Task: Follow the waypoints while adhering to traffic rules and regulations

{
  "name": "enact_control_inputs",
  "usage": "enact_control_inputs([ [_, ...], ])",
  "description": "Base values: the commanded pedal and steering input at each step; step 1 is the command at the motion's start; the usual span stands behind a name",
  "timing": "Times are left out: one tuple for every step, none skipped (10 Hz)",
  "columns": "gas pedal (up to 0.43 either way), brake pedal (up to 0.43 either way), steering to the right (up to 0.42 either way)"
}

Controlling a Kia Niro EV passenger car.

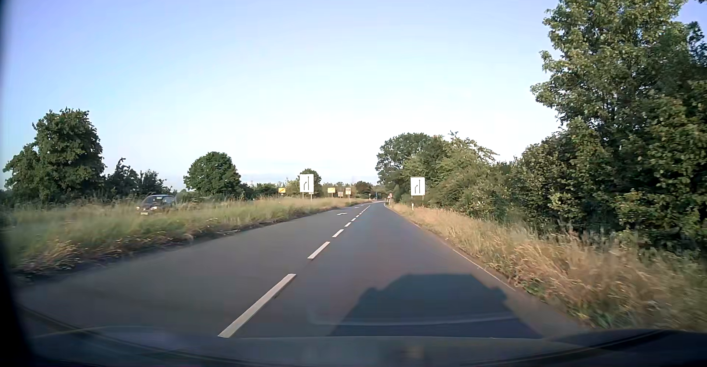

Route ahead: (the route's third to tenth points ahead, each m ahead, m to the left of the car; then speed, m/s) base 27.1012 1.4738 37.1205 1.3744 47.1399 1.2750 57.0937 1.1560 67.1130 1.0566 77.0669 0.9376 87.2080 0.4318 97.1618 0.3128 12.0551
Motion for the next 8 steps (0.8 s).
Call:
enact_control_inputs([
  [0.248,0.012,0.002],
  [0.248,0.012,0.002],
  [0.248,0.012,0.001],
  [0.248,0.012,0.001],
  [0.248,0.012,0.001],
  [0.248,0.012,0.0],
  [0.248,0.012,0.0],
  [0.248,0.012,0.0],
])
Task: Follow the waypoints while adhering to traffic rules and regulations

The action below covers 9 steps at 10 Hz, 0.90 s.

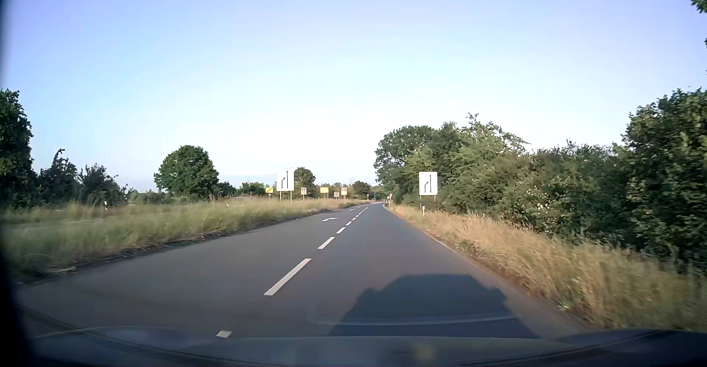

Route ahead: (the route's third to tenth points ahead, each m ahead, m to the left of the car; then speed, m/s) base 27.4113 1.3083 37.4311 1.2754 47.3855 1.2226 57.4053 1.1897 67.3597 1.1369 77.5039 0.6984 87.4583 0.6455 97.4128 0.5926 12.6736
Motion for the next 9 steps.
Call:
enact_control_inputs([
  [0.248,0.012,0.0],
  [0.248,0.012,0.0],
  [0.248,0.012,0.0],
  [0.248,0.012,-0.001],
  [0.248,0.012,-0.001],
  [0.248,0.012,-0.001],
  [0.248,0.012,-0.001],
  [0.248,0.012,-0.001],
  [0.248,0.012,-0.002],
])
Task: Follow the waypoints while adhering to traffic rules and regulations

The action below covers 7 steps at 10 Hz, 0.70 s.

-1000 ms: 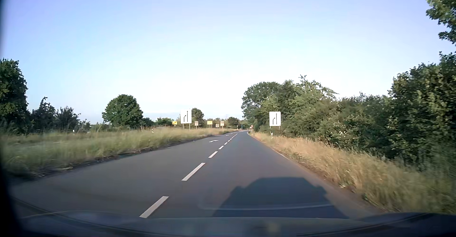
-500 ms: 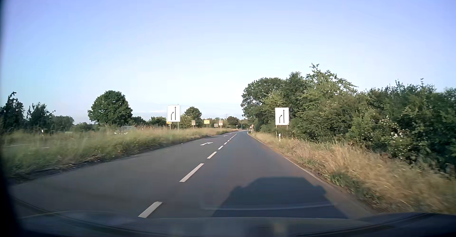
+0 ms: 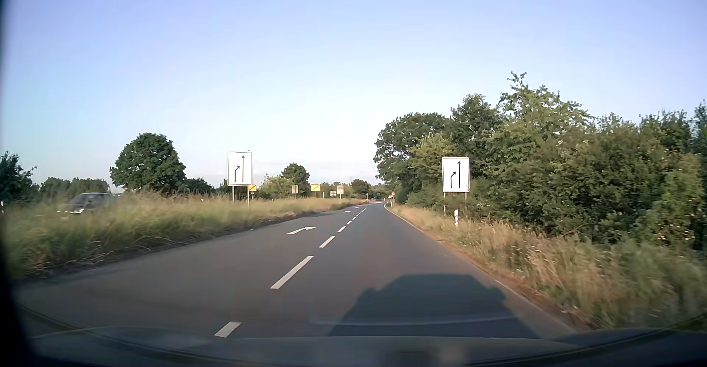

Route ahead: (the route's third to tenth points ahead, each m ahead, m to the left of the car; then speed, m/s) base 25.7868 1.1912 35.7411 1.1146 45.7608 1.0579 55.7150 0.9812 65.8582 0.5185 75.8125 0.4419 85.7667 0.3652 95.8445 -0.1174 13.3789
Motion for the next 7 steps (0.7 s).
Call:
enact_control_inputs([
  [0.248,0.012,-0.003],
  [0.248,0.012,-0.005],
  [0.248,0.012,-0.005],
  [0.248,0.012,-0.006],
  [0.248,0.012,-0.006],
  [0.248,0.012,-0.006],
  [0.248,0.018,-0.006],
])
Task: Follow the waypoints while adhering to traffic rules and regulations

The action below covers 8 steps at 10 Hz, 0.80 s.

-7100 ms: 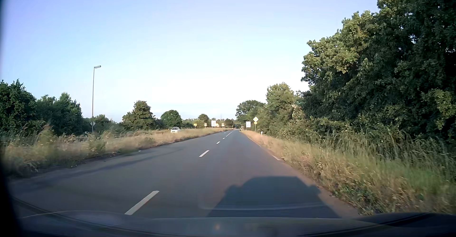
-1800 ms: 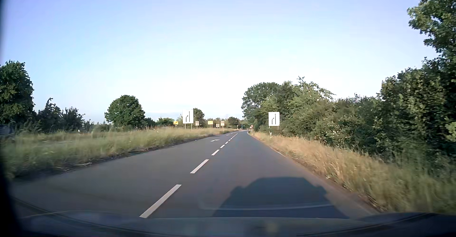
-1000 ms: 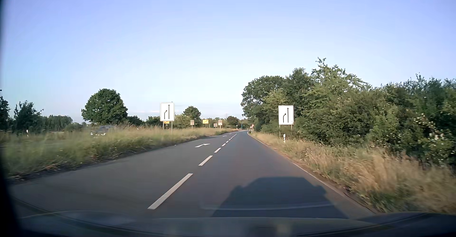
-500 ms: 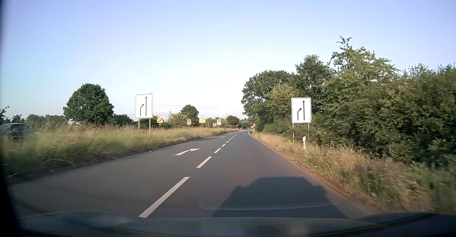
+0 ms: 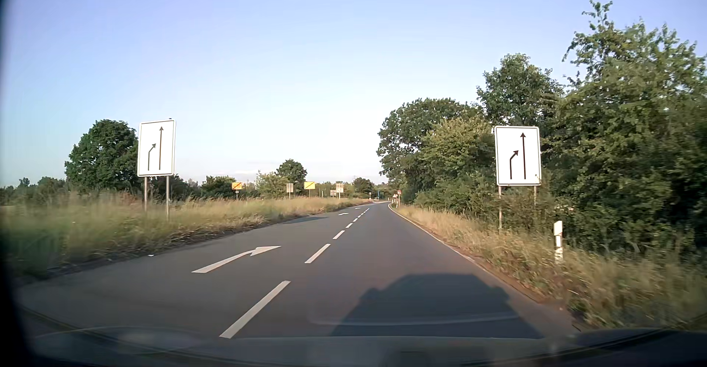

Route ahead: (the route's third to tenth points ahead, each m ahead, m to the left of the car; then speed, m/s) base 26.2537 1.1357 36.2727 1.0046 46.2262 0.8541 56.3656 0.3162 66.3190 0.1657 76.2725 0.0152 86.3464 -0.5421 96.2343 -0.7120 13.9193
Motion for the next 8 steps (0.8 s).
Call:
enact_control_inputs([
  [0.248,0.012,-0.004],
  [0.248,0.012,-0.002],
  [0.248,0.012,0.0],
  [0.248,0.012,0.0],
  [0.248,0.018,0.001],
  [0.248,0.012,0.001],
  [0.248,0.012,0.001],
  [0.248,0.012,0.001],
])
